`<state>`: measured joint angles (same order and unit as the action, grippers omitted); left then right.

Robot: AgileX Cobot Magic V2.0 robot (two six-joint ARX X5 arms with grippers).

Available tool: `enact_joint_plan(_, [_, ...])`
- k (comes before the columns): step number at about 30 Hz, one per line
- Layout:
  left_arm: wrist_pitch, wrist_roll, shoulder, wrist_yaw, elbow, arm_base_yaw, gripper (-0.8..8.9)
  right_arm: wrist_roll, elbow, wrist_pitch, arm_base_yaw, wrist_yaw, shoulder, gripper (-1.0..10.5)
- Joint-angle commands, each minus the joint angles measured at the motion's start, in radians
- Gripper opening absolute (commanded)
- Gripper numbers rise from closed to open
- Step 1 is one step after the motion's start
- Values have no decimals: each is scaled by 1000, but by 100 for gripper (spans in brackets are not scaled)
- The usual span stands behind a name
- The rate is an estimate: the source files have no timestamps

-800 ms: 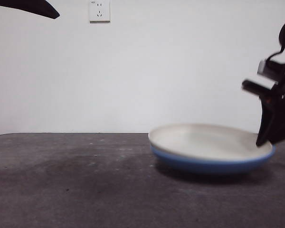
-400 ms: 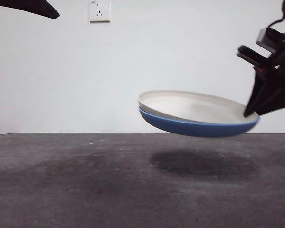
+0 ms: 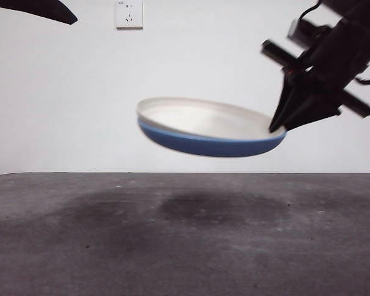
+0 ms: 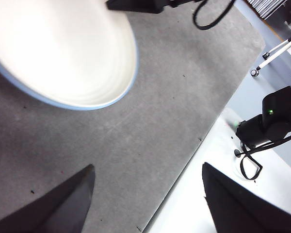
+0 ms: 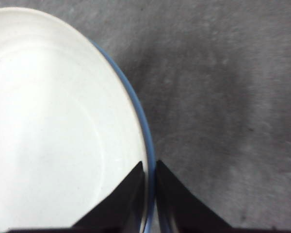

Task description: Pick up the white plate, put it on the blue plate, put it on desk

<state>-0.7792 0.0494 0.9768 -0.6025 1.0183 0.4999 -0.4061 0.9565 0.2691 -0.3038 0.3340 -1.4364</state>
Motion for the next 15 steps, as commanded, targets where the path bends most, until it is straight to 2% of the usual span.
enact_joint_plan(1, [9,-11,8,-5,8,5,342,-29,46,-16,-28,-16,-64,8])
enact_joint_plan(6, [9,-11,8,-5,8,5,342,-29,90,-28,-69,-47,-164,8])
enact_joint_plan(15, [9,-11,8,-5,8,5,342,-58,100,-88,-109,-47,-309,8])
